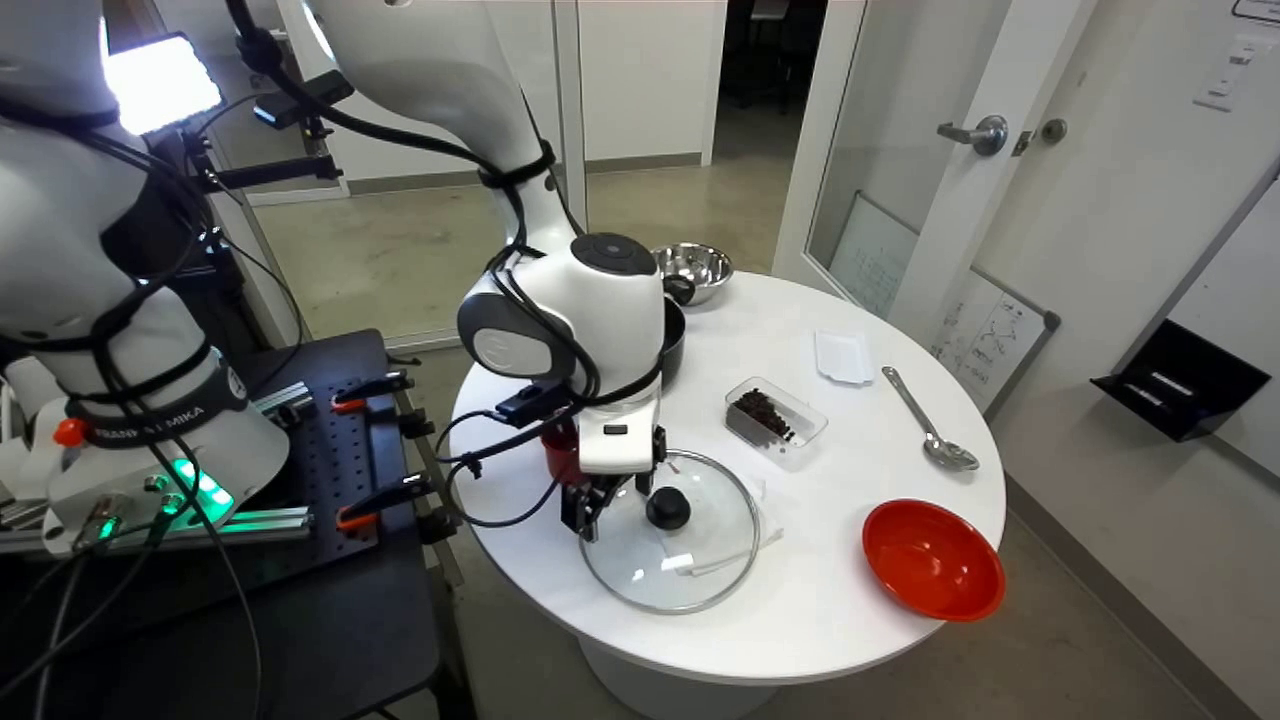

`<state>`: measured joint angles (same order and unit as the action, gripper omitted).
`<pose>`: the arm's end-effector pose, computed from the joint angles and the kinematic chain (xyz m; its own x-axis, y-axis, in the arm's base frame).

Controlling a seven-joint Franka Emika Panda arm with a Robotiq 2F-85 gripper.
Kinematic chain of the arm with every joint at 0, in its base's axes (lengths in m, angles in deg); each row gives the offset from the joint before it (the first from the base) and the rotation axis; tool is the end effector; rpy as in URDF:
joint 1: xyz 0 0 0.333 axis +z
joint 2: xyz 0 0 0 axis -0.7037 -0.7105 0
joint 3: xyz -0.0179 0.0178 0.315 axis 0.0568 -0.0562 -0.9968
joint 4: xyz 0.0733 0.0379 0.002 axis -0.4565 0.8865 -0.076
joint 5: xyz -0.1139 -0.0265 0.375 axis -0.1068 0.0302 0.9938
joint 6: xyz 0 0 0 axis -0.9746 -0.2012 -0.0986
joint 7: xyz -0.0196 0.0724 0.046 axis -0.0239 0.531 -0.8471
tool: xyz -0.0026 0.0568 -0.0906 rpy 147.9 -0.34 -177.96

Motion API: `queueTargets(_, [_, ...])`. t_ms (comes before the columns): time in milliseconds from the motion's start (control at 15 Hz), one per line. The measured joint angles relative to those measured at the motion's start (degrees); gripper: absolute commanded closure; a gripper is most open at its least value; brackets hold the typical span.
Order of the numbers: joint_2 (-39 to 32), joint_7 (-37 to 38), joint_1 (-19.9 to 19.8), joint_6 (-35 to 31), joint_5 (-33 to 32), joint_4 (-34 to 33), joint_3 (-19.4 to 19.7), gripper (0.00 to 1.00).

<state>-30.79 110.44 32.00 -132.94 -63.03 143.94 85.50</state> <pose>0.4135 -0.2285 0.1259 0.3855 -0.9207 0.0605 -0.9227 -0.3844 0.0280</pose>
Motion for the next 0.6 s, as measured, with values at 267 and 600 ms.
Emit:
queueTargets(267, [1.54,-1.72,1.26,-2.08,3.69,0.28,-2.74,0.0])
queueTargets(600, [1.81,-1.29,3.1,3.17,5.19,-2.75,-1.78,0.0])
